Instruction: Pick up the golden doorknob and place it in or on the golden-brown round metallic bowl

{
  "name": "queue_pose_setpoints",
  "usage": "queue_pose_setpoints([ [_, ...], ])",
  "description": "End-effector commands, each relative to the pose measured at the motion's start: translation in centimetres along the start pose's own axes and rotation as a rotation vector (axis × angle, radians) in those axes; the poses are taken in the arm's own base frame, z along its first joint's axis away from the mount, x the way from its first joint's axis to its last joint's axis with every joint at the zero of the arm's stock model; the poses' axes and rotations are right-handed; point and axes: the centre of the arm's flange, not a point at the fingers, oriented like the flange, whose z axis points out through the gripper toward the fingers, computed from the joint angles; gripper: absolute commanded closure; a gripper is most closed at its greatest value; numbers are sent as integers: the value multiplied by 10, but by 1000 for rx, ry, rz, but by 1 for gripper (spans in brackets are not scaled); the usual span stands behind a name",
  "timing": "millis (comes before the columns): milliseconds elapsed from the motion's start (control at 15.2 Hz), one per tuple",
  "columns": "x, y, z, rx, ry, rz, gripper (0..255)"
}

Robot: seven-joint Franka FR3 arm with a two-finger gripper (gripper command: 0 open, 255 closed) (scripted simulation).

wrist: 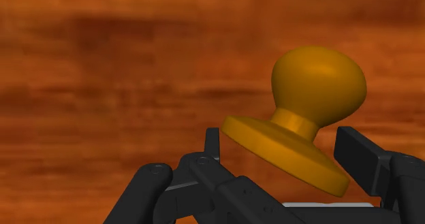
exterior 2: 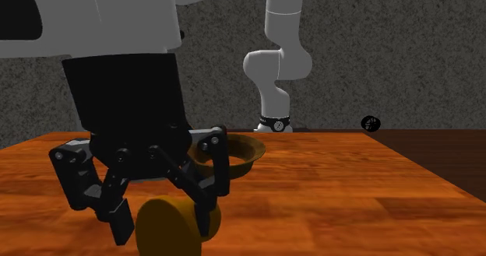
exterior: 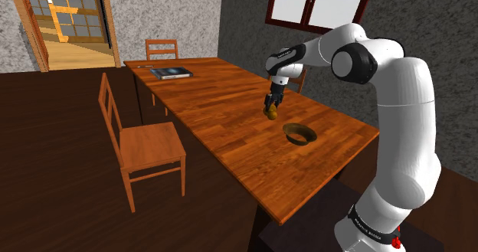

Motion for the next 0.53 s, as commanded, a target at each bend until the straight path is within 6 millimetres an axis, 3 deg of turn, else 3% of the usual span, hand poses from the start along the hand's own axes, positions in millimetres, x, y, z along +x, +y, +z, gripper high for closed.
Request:
queue_pose_setpoints([
  [0, 0, -1, -11, 0, -1, 0, 255],
  [462, -1, -4, -48, 0, -1, 0, 255],
])
